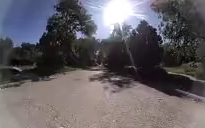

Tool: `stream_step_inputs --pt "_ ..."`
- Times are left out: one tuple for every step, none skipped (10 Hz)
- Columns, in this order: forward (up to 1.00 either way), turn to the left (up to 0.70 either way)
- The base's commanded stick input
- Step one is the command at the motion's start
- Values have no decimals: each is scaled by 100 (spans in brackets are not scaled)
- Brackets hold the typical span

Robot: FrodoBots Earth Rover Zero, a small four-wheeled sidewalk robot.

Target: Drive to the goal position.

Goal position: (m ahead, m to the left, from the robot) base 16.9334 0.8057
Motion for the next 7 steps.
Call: stream_step_inputs --pt "100 5" --pt "100 5" --pt "100 5" --pt "100 5" --pt "100 5" --pt "100 5" --pt "100 5"
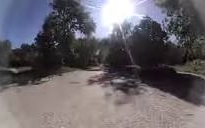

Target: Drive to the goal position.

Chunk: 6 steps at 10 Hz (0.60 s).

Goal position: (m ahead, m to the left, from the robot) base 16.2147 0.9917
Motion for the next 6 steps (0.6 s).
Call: stream_step_inputs --pt "100 5" --pt "100 5" --pt "100 5" --pt "100 5" --pt "100 5" --pt "100 5"
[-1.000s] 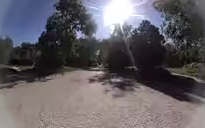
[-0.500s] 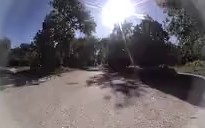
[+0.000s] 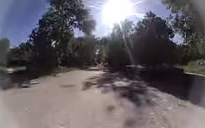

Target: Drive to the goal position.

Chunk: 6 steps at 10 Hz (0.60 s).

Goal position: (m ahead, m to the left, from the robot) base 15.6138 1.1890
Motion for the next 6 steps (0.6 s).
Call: stream_step_inputs --pt "100 5" --pt "100 5" --pt "100 5" --pt "100 5" --pt "100 5" --pt "100 5"
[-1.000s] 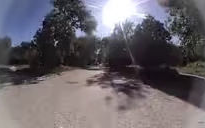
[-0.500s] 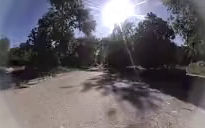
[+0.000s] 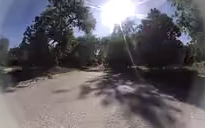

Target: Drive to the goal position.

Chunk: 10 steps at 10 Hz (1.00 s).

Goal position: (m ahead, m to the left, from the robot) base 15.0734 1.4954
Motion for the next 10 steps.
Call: stream_step_inputs --pt "100 5" --pt "100 5" --pt "100 5" --pt "100 5" --pt "100 5" --pt "100 5" --pt "100 29" --pt "100 45" --pt "100 35" --pt "100 15"
